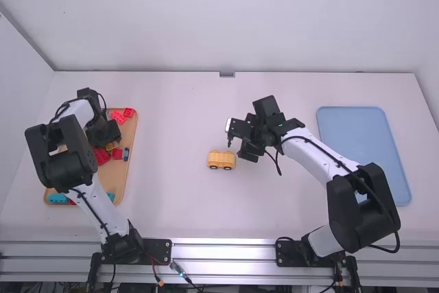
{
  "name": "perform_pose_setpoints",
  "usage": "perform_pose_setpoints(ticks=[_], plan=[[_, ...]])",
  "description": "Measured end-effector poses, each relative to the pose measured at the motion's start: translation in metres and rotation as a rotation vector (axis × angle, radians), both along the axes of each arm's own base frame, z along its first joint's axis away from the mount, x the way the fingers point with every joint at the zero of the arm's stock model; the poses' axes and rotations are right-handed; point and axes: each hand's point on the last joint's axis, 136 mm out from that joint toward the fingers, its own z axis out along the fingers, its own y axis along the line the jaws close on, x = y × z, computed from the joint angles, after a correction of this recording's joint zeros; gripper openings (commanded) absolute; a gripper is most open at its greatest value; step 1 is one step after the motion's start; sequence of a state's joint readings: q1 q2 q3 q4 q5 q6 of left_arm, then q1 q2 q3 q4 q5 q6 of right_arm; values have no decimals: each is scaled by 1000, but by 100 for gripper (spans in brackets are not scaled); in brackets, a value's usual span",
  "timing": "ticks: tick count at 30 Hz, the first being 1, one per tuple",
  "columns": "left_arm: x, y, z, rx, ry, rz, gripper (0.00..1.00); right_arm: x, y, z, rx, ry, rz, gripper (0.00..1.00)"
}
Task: Assemble lego blocks to make yellow taxi
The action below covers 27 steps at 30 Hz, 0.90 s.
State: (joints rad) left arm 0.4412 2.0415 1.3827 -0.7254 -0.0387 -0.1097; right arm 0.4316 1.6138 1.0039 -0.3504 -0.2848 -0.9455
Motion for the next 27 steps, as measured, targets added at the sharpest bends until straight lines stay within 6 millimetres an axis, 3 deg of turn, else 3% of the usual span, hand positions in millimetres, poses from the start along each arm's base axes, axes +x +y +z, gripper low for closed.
perform_pose_setpoints(ticks=[8,10,14,27], plan=[[-2,-1,0,-5,10,4,37,0,0,0,1,1,-1,99],[-3,-1,0,-6,11,6,47,0,0,0,0,1,-1,99],[-4,-2,0,-8,15,8,54,0,0,0,1,1,-1,99],[-8,-4,-1,-18,33,26,33,0,0,0,1,0,-1,99]])
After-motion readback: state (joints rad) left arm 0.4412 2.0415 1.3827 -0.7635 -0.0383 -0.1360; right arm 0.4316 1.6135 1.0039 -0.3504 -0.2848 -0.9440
